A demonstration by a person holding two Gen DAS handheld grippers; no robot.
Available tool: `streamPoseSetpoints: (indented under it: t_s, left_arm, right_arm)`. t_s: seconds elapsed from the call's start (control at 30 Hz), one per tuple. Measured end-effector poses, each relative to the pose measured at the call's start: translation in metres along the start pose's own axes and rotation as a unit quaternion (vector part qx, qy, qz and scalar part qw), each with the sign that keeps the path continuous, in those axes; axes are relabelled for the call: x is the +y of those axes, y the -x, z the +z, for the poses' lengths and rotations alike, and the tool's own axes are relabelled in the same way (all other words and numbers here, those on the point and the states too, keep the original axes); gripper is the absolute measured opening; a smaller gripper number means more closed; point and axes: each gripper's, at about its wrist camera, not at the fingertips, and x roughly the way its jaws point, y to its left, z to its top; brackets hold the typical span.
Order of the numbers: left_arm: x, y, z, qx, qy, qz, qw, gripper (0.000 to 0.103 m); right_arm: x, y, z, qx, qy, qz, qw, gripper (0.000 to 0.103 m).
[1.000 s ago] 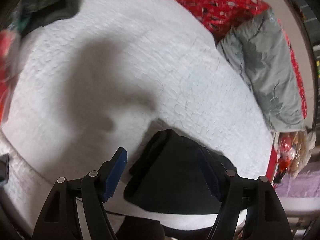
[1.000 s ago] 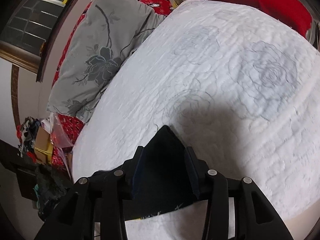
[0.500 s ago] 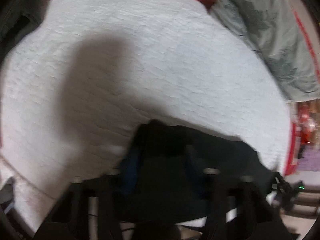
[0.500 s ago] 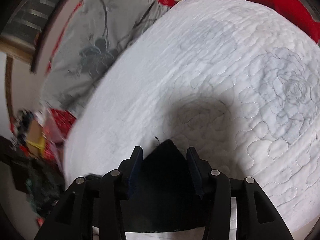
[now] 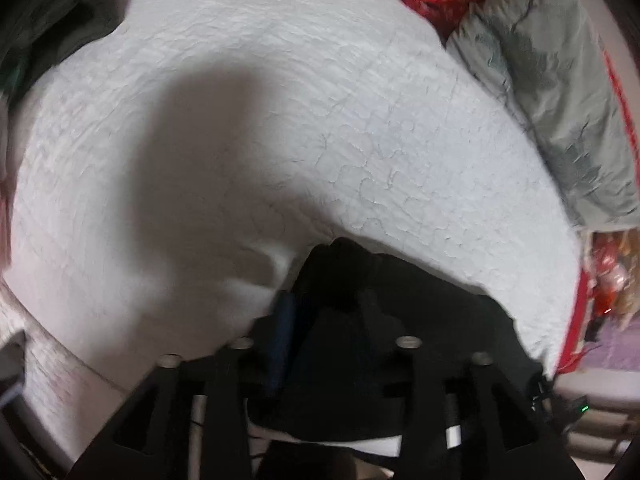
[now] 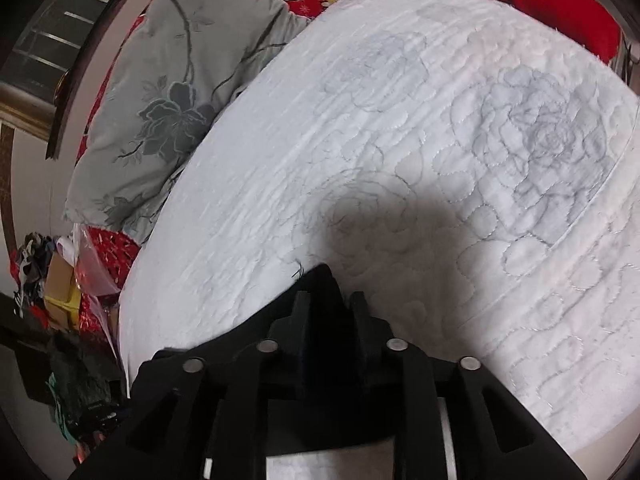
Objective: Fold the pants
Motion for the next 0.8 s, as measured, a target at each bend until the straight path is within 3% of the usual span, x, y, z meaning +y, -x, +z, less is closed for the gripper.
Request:
streamPoseSetpoints:
  t_s: [0.1,0.17,0.37,0.43,0.5,0.53,0.6,0.63,0.67,0.73,0.8]
  left_arm:
    - [0.018,0.019,-0.015,-0.018,0.01,-0.021,0.9996,0.07]
    - [0.029,0.027,-0.029,-0.02,0.016,-0.038,0.9989,0.073]
    - [0.046,0.012,-0.059,0.014,0.037,-0.082,0.9959,0.075]
    - [0.048,-0.004,-0.056,0.015,0.044,-0.065,0.9968,0.069]
    - [0.05,-0.017,-0.053,0.024,0.056,-0.05,0.9969,0.037]
    - [0.052,-0.024,-0.052,0.033,0.062,-0.048,0.9964,0.029]
    - [0.058,-0.028,-0.051,0.038,0.079,-0.042,0.9953,0.027]
    - [0.058,-0.026,-0.052,0.033,0.082,-0.043,0.9951,0.027]
    - [0.059,-0.023,-0.053,0.025,0.081,-0.043,0.9955,0.026]
    - [0.06,-0.02,-0.053,0.014,0.071,-0.029,0.9969,0.026]
    - [0.062,-0.028,-0.054,0.026,0.078,-0.02,0.9964,0.026]
  right_arm:
    - [0.002,0.021,-0.007,-0.01,0.018,0.009,1.0,0.04]
    - [0.001,0.031,-0.013,-0.008,0.024,0.014,1.0,0.046]
    - [-0.015,0.04,-0.026,0.003,-0.002,0.034,0.999,0.046]
    - [-0.02,0.038,-0.028,0.007,-0.016,0.034,0.999,0.046]
    - [-0.022,0.036,-0.03,0.006,-0.023,0.035,0.999,0.046]
    - [-0.023,0.035,-0.031,0.006,-0.025,0.032,0.999,0.046]
    - [-0.024,0.031,-0.033,0.009,-0.026,0.024,0.999,0.038]
    - [-0.024,0.028,-0.033,0.015,-0.022,0.019,0.999,0.019]
    - [-0.023,0.025,-0.034,0.021,-0.014,0.006,1.0,0.011]
    - [-0.022,0.031,-0.037,0.015,-0.011,0.016,1.0,0.011]
    - [-0.023,0.038,-0.041,0.004,-0.009,0.022,1.0,0.011]
